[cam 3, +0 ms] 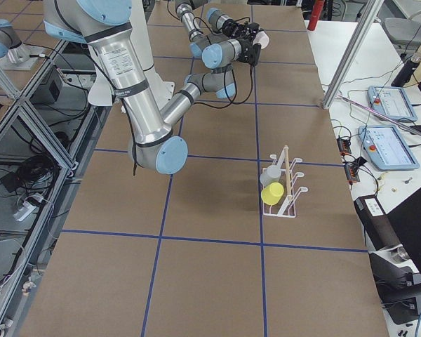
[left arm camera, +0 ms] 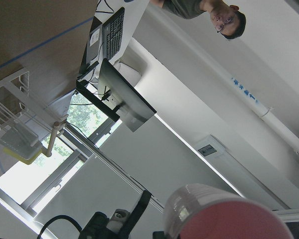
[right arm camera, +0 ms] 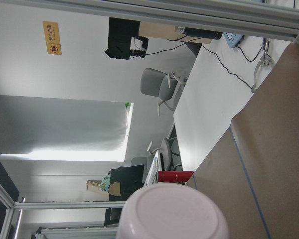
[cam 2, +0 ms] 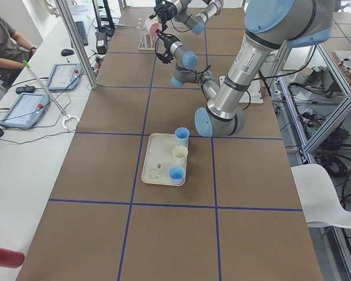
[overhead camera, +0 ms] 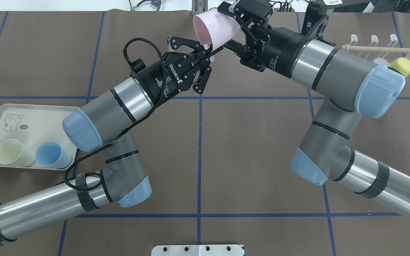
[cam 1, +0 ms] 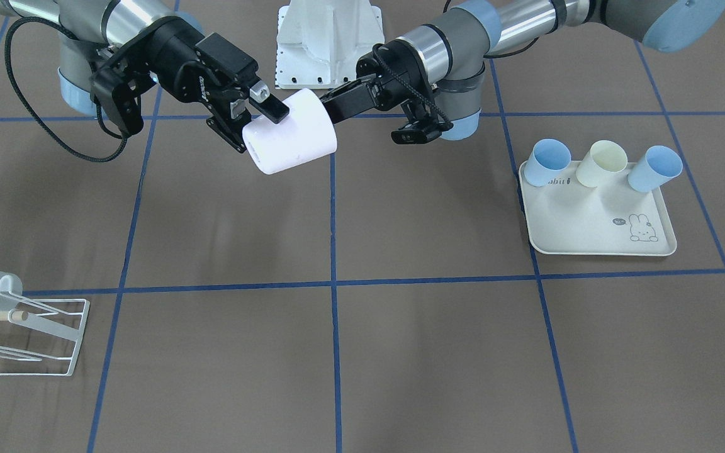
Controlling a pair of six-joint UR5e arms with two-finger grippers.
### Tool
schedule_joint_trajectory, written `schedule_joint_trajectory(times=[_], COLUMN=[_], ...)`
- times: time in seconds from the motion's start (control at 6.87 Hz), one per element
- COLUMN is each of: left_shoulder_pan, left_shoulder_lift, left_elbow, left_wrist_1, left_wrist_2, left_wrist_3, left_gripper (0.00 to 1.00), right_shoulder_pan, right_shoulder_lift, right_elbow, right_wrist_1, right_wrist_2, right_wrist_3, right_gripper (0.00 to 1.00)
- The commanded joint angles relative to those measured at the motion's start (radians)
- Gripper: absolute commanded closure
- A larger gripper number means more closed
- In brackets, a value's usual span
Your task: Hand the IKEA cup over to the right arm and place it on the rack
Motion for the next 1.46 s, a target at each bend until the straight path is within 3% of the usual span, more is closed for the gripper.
schedule_joint_trajectory(times=[0.0, 0.87, 1.16, 1.31], left_shoulder_pan=[0.009, 0.009, 0.009, 0.011], left_shoulder_lift=[-0.007, 0.002, 0.002, 0.002], left_elbow=[0.006, -0.002, 0.0, 0.0], left_wrist_1=[0.0, -0.003, -0.003, -0.003], left_wrist_2=[0.008, 0.006, 0.005, 0.005], left_wrist_3=[0.002, 0.02, 0.02, 0.022], left_gripper=[1.0, 1.0, 1.0, 1.0], right_shoulder_pan=[0.0, 0.001, 0.0, 0.0], right_shoulder_lift=[-0.001, -0.001, 0.001, 0.001], right_elbow=[0.0, -0.006, -0.006, -0.006], right_wrist_1=[0.0, -0.002, -0.002, -0.003], right_wrist_2=[-0.001, -0.019, -0.019, -0.019], right_wrist_3=[0.0, -0.002, -0.002, 0.0], right_gripper=[0.03, 0.08, 0.11, 0.18])
